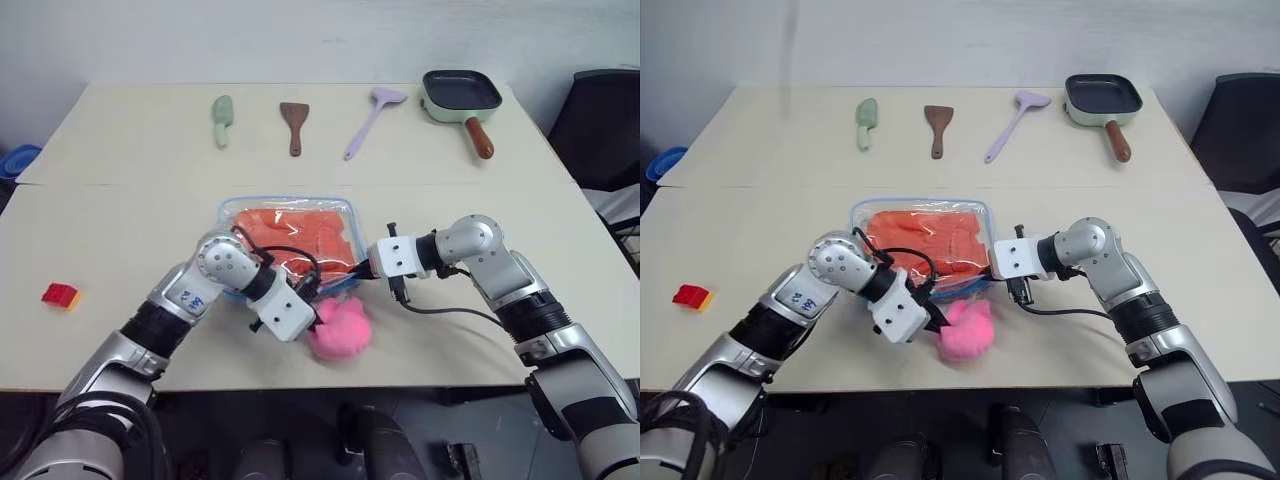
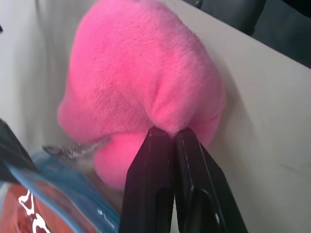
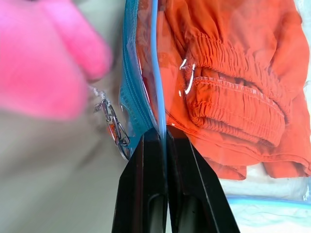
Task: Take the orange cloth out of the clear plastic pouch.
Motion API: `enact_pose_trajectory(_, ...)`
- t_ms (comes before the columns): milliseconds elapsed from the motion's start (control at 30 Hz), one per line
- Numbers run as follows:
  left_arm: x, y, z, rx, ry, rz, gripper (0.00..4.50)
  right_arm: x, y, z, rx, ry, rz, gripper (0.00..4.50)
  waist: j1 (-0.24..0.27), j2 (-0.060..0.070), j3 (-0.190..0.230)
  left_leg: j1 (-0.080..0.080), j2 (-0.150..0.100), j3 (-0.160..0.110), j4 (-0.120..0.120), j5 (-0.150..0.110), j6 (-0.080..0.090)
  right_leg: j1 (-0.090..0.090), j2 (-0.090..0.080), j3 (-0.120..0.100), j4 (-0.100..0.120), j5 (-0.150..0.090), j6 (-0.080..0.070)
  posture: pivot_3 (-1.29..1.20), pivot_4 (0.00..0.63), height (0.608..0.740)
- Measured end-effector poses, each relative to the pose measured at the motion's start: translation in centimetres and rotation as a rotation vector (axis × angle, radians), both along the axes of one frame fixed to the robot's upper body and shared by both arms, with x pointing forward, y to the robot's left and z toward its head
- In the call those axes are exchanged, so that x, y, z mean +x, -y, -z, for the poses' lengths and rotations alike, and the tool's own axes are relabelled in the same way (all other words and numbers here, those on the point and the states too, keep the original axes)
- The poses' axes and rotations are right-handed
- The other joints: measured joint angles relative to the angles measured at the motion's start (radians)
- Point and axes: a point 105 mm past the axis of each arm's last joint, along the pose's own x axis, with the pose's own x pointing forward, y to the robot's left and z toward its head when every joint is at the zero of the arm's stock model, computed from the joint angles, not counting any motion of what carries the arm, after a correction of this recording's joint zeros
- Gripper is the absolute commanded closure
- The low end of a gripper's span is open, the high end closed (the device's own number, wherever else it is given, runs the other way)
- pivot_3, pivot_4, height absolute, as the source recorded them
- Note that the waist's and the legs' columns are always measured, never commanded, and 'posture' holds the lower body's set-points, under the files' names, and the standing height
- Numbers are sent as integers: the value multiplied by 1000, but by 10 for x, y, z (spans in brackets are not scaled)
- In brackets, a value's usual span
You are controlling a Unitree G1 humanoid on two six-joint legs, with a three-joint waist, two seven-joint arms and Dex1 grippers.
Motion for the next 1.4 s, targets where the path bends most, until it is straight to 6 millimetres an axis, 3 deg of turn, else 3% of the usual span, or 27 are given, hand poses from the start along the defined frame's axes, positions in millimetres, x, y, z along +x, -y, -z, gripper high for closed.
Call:
enact_pose_trajectory(433,-3,-62,-8,-16,-47,-285,4500,0,6,-4,5,5,-3,4480,-2,0,0,0,0,-2,-1,0,0,-1,-1,-1,1,-1,-1,0,150,740)
enact_pose_trajectory(900,-9,-97,-8,-41,-57,-477,4500,1,21,-2,-3,-5,35,4480,-2,1,1,0,0,-3,-1,0,0,-2,-2,-2,1,-1,-2,0,150,740)
enact_pose_trajectory(1033,-4,-127,-11,-38,-51,-606,4500,-1,29,-1,-13,6,39,4480,-3,1,1,0,0,-2,-2,0,0,-3,-2,-2,1,-1,-2,0,150,740)
enact_pose_trajectory(1233,-5,-191,-22,-49,-80,-867,4500,-9,49,0,-44,28,37,4480,-2,2,1,-3,0,-1,-2,0,0,-6,-3,-2,1,-1,-2,0,150,740)
enact_pose_trajectory(1400,-1,-201,-28,-131,-125,-952,4500,-19,47,0,-36,20,-6,4480,0,2,1,-4,-1,0,-2,0,0,-8,-3,-1,2,-1,-2,0,150,740)
